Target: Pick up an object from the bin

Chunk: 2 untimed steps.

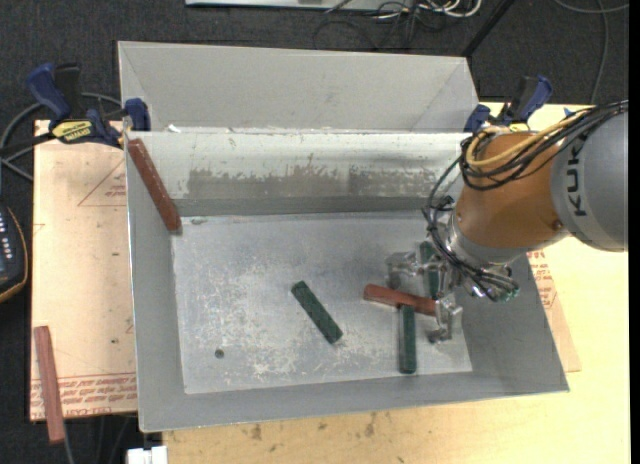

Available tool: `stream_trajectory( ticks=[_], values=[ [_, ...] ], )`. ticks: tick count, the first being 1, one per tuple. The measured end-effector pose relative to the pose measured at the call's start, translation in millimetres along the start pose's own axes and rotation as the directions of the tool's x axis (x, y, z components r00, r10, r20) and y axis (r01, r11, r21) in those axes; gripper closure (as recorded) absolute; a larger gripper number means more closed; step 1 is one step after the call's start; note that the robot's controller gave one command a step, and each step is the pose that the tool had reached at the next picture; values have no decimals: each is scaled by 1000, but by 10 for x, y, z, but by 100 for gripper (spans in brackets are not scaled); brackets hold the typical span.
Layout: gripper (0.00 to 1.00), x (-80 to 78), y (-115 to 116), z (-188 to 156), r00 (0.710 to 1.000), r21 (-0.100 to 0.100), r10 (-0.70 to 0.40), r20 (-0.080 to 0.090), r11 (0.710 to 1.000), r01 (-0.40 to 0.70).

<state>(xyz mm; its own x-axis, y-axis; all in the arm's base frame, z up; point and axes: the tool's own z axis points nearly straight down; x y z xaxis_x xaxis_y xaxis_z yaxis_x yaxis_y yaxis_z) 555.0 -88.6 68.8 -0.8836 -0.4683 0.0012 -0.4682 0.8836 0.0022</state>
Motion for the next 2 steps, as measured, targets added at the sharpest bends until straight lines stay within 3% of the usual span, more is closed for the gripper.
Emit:
stream_trajectory(
  ticks=[1,2],
  values=[
    [100,-14,-3,-14,1000,2,0,3,1000,0],
    [100,-20,-632,-200,885,5,-466,4,885,466]
  ],
)
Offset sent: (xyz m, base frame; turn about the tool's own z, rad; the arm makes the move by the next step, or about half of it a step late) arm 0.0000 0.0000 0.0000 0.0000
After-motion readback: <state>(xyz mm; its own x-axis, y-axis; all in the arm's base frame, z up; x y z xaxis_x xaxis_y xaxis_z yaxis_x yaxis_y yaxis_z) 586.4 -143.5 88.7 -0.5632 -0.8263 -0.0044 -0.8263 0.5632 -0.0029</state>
